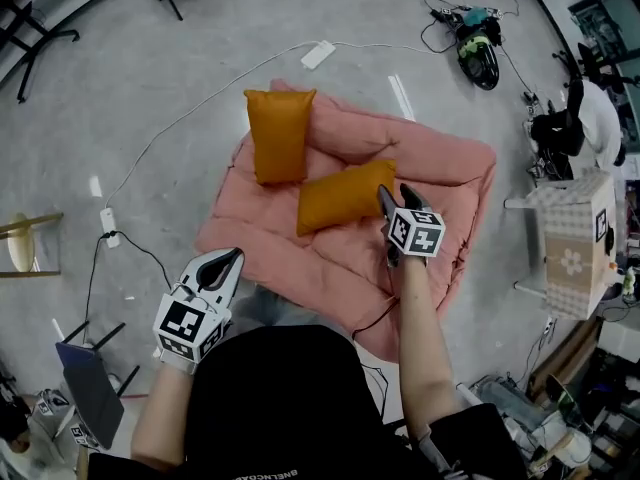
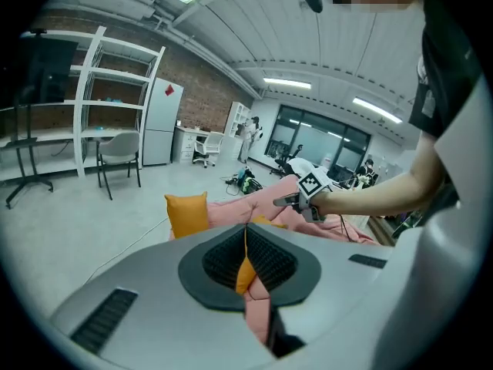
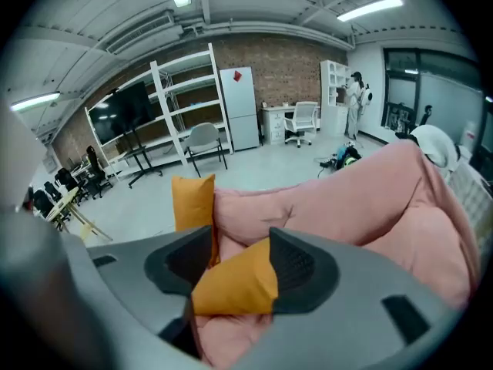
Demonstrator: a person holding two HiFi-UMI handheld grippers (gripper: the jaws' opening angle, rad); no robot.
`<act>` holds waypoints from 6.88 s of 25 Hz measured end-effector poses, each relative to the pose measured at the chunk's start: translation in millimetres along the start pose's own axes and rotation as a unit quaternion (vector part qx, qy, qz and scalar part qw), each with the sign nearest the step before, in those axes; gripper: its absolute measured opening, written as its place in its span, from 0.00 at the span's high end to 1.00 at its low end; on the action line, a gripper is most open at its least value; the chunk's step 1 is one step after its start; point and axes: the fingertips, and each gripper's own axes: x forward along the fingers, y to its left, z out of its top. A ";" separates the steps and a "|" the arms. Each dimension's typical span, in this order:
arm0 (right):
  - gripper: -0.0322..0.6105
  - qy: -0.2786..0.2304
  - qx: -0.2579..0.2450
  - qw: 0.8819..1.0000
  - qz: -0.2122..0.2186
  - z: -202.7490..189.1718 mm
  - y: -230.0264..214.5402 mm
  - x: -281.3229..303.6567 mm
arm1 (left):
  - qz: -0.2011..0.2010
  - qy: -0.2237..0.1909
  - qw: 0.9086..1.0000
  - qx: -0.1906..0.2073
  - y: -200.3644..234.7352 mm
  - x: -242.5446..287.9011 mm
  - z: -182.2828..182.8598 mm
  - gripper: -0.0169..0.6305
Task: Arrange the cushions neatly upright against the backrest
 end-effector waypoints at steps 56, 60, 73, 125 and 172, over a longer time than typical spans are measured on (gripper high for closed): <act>0.79 0.092 0.329 0.938 -0.065 -181.2 39.0 -78.3 | -0.281 0.269 0.867 0.313 -66.3 254.6 -272.8 0.50; 0.81 0.092 0.379 0.919 -0.050 -186.4 50.9 -78.5 | -0.283 0.254 0.851 0.362 -65.5 265.2 -276.5 0.50; 0.84 0.102 0.379 0.918 -0.053 -192.8 41.9 -74.1 | -0.271 0.226 0.850 0.390 -71.5 291.4 -276.7 0.68; 0.45 0.006 -0.305 0.943 0.131 67.0 170.0 64.9 | -0.019 0.174 0.983 0.053 67.8 126.3 -173.7 0.57; 0.76 0.129 -0.171 0.966 0.142 48.0 143.4 158.2 | 0.044 0.173 0.984 -0.008 110.7 169.8 -203.6 0.51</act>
